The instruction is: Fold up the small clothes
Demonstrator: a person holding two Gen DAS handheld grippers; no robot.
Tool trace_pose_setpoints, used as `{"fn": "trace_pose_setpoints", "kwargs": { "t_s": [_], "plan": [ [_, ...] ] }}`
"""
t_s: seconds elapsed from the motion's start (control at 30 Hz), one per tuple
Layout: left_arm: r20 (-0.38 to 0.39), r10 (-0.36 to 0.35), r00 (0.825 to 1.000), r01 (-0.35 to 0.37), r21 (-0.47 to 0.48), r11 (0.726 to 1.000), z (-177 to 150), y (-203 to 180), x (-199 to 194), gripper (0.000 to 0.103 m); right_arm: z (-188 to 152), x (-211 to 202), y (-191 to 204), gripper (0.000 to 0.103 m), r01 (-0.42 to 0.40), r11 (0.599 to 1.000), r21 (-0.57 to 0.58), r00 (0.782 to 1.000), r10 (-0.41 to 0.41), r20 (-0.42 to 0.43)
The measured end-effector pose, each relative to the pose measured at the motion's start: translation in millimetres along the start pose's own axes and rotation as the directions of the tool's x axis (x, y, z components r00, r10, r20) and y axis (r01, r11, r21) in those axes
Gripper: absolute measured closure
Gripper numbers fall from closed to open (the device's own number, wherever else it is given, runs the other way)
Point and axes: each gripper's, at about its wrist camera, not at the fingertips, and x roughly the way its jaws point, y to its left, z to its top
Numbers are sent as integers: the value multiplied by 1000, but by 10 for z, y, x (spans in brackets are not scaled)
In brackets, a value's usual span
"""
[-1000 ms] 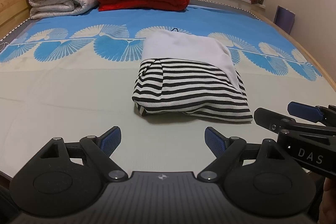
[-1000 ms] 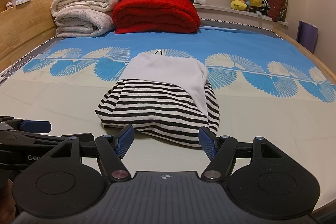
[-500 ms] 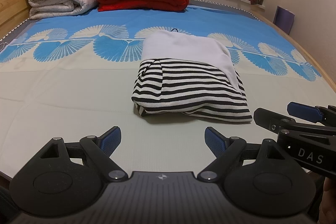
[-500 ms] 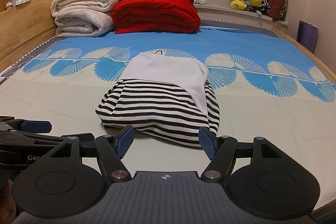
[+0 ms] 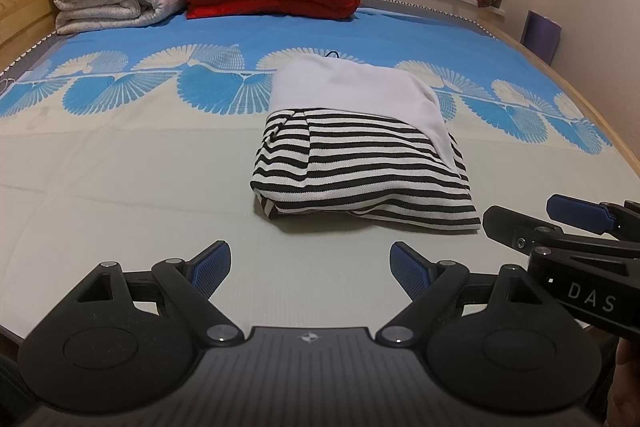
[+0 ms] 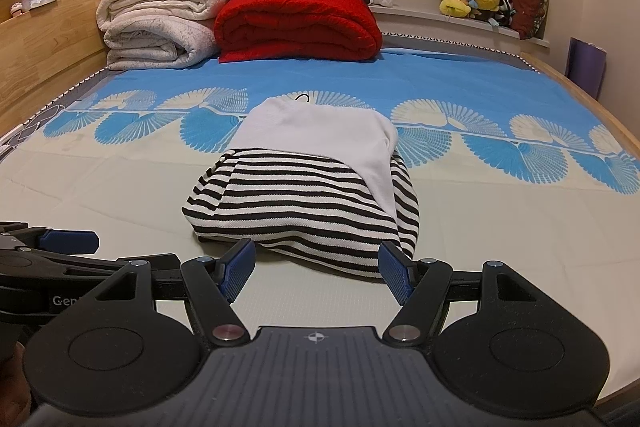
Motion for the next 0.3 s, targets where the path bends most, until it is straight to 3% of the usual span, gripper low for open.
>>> {"fn": "trace_pose_setpoints", "kwargs": {
  "t_s": [0.3],
  "plan": [
    [-8,-2,1000,2,-1,1000,-12,8,26,13,-31,20,-7,33,0,1000,1,1000,0,-6]
  ]
}}
